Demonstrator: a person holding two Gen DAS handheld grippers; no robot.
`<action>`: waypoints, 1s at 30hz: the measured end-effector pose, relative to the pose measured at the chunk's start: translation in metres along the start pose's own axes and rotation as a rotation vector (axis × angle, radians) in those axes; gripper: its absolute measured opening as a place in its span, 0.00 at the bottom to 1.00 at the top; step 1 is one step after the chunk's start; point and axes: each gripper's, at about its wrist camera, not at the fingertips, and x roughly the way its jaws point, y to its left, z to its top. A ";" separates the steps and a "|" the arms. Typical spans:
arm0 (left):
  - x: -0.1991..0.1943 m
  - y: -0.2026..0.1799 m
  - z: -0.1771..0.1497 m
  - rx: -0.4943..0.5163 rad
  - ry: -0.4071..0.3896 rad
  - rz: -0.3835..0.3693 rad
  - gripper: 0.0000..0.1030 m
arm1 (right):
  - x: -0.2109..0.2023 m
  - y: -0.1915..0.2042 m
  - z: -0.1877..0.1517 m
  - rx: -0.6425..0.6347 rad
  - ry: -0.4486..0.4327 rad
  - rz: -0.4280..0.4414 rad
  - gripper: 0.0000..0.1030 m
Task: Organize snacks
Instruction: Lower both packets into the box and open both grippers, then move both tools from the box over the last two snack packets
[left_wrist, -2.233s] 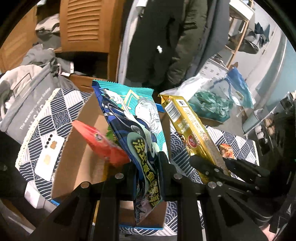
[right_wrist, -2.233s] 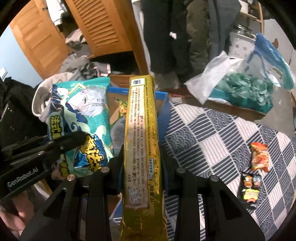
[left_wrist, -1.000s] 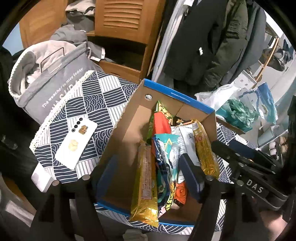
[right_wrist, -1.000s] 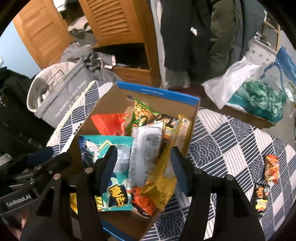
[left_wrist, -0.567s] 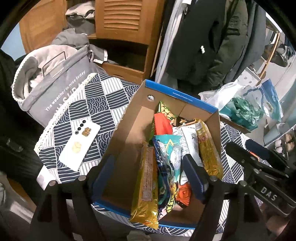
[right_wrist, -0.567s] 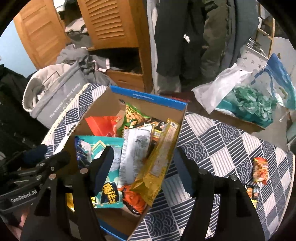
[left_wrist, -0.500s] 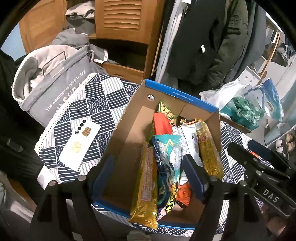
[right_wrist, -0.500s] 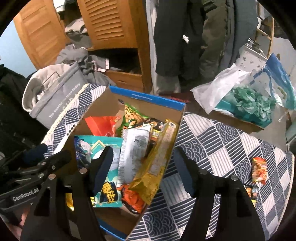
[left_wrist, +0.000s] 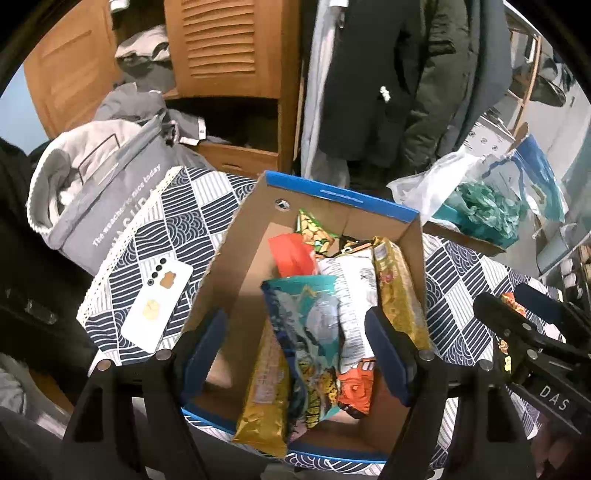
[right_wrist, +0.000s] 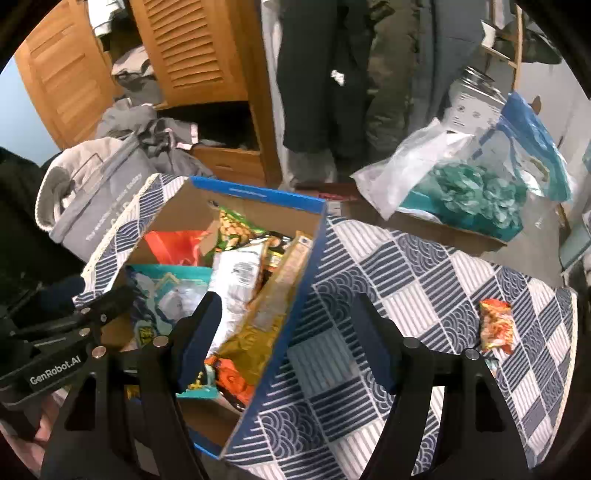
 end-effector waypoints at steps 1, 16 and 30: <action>0.000 -0.003 0.000 0.006 0.001 0.000 0.76 | -0.002 -0.004 -0.001 0.005 -0.002 -0.006 0.71; -0.004 -0.061 -0.002 0.113 -0.007 0.013 0.79 | -0.019 -0.056 -0.017 0.067 -0.010 -0.072 0.73; 0.002 -0.132 -0.005 0.219 0.011 0.009 0.79 | -0.033 -0.117 -0.038 0.147 -0.008 -0.142 0.75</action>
